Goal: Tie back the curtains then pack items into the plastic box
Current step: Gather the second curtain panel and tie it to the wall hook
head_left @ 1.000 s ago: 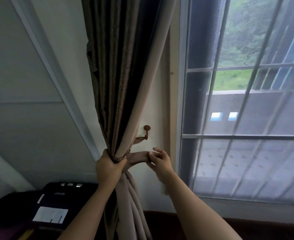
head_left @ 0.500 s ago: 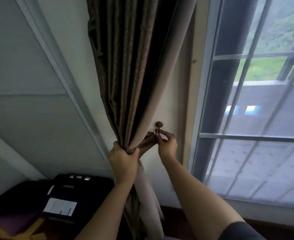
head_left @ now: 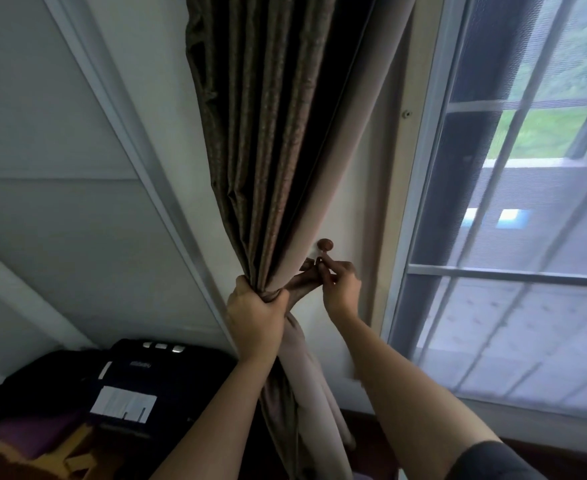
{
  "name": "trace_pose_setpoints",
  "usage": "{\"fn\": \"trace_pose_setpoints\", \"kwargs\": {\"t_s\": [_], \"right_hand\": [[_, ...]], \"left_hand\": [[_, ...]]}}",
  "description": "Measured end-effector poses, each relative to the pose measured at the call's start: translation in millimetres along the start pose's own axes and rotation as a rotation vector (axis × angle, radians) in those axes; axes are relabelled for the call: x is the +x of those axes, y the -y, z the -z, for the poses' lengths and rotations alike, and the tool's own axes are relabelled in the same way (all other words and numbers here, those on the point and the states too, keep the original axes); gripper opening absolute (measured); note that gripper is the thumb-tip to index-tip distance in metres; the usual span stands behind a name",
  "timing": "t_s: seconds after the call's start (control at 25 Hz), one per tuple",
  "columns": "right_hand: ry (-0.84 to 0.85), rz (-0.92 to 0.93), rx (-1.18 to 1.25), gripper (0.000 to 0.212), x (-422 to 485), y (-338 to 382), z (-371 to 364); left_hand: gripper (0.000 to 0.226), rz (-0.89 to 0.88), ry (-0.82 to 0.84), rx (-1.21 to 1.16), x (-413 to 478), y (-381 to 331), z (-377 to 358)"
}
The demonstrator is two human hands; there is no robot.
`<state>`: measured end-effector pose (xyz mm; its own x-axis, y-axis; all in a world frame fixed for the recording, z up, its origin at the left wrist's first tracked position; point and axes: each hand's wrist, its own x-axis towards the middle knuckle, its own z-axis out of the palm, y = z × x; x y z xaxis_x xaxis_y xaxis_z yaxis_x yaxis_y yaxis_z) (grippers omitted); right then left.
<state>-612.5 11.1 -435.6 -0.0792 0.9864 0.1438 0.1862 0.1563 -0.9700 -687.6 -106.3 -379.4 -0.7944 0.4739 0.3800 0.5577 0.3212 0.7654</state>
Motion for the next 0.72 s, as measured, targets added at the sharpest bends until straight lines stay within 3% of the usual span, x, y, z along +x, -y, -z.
{"fn": "trace_pose_setpoints", "kwargs": {"t_s": [0.16, 0.28, 0.32, 0.44, 0.48, 0.56, 0.72], "right_hand": [[0.014, 0.06, -0.115, 0.027, 5.3, -6.7, 0.9], [0.124, 0.03, -0.179, 0.025, 8.8, -6.1, 4.4], [0.192, 0.031, -0.249, 0.026, 11.0, -6.2, 9.0], [0.44, 0.174, -0.783, 0.045, 16.3, -9.4, 26.2], [0.498, 0.181, -0.838, 0.05, 14.3, -10.0, 31.6], [0.605, 0.138, -0.731, 0.045, 2.7, -14.5, 40.9], [0.644, -0.13, -0.128, 0.023, -47.4, -31.8, 71.8]], "left_hand": [[0.039, -0.012, 0.006, 0.004, -3.3, 0.9, -0.3], [0.039, -0.037, 0.017, 0.007, -3.6, 1.8, -2.9], [0.04, -0.044, 0.019, 0.009, -4.9, 1.3, -3.8], [0.043, -0.059, 0.023, -0.004, -14.1, -2.8, -3.5], [0.045, -0.073, 0.033, -0.015, -18.6, -2.5, -2.6], [0.051, -0.131, 0.045, -0.027, -31.9, -0.3, -0.7], [0.054, -0.271, 0.046, -0.032, -63.6, 7.9, -13.0]]}}
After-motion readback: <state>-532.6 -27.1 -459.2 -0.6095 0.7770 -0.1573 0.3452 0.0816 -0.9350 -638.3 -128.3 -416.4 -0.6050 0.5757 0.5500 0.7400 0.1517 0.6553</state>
